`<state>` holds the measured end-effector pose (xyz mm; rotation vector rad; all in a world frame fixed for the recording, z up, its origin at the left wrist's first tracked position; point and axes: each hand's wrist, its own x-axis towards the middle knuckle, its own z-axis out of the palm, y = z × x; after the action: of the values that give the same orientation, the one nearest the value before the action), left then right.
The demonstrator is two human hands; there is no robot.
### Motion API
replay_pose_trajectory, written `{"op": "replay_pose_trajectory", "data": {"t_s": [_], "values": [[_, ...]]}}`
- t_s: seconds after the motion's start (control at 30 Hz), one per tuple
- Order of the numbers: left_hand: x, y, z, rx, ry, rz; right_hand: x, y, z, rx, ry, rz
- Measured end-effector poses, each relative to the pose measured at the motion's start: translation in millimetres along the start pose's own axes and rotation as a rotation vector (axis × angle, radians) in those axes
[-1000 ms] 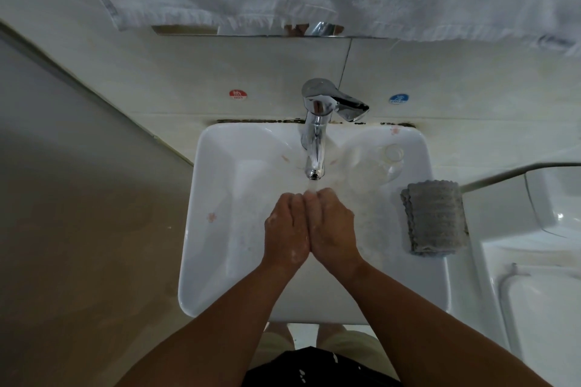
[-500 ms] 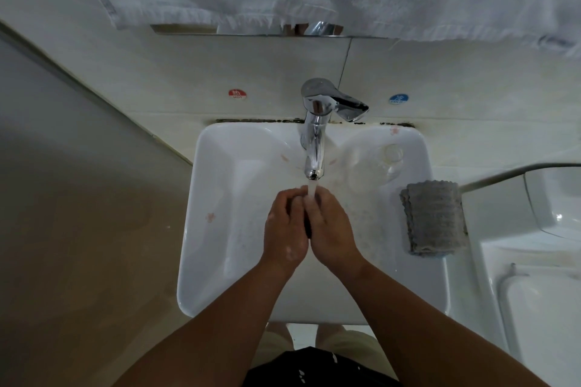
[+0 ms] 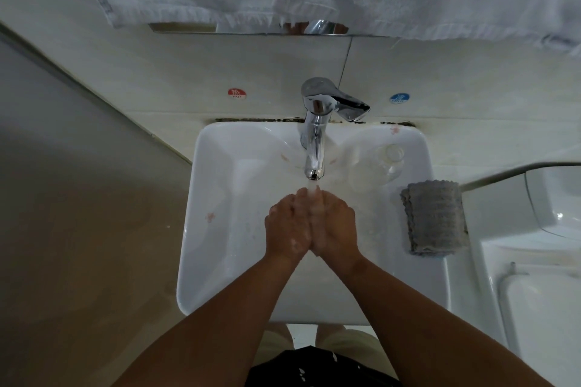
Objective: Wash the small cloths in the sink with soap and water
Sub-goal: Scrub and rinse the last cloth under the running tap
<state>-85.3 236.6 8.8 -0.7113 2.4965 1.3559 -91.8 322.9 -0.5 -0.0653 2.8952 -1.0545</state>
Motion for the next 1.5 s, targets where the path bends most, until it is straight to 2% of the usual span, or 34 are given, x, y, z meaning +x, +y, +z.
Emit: {"op": "replay_pose_trajectory", "data": {"t_s": [0.13, 0.2, 0.23, 0.33, 0.5, 0.57, 0.63, 0.67, 0.73, 0.8, 0.9, 1.0, 1.07, 1.1, 1.17, 1.3, 1.5], "values": [[-1, -3, -1, -0.345, -0.043, -0.146, 0, -9, -4, 0.559, -0.095, 0.381], [0, -7, -5, -0.571, -0.119, -0.181, 0, -2, -5, 0.779, -0.213, 0.426], [0, -9, -7, -0.597, -0.127, -0.16, -1, 2, -4, 0.783, -0.241, 0.377], [-2, -8, -5, -0.49, -0.067, -0.074, -7, 6, -1, 0.514, -0.187, 0.162], [-5, -9, 1, -0.294, 0.024, 0.033, -2, 0, 1, 0.342, -0.071, 0.171], [-1, -11, 4, -0.255, 0.038, 0.012, 0, -1, 0, 0.152, -0.12, 0.101], [5, -15, 9, -0.053, 0.011, 0.072, 2, -3, -6, 0.106, -0.106, 0.122], [8, -18, 11, 0.138, 0.014, 0.183, 4, -4, -10, 0.121, -0.105, 0.137], [14, -22, 14, 0.369, 0.018, 0.354, 5, -5, -14, 0.085, -0.128, 0.085], [15, -22, 13, 0.46, -0.028, 0.343, 2, -4, -13, 0.025, -0.11, -0.004], [13, -16, 9, 0.289, 0.005, 0.187, 0, -7, -9, 0.163, -0.039, 0.119], [3, -2, 0, -0.189, -0.027, -0.021, -1, -8, -6, 0.391, -0.057, 0.234], [-4, 6, -5, -0.469, -0.066, -0.106, -3, -4, -5, 0.473, -0.06, 0.198], [-7, 8, -7, -0.5, -0.069, -0.083, -4, -2, -4, 0.462, -0.054, 0.15], [-7, 6, -4, -0.466, -0.067, -0.034, -6, 0, -4, 0.406, -0.03, 0.096], [-8, -2, 2, -0.237, 0.009, 0.063, -4, -3, -7, 0.313, -0.017, 0.105], [-4, 1, 1, 0.181, 0.011, 0.139, -1, -4, -13, 0.217, -0.124, 0.137]]}}
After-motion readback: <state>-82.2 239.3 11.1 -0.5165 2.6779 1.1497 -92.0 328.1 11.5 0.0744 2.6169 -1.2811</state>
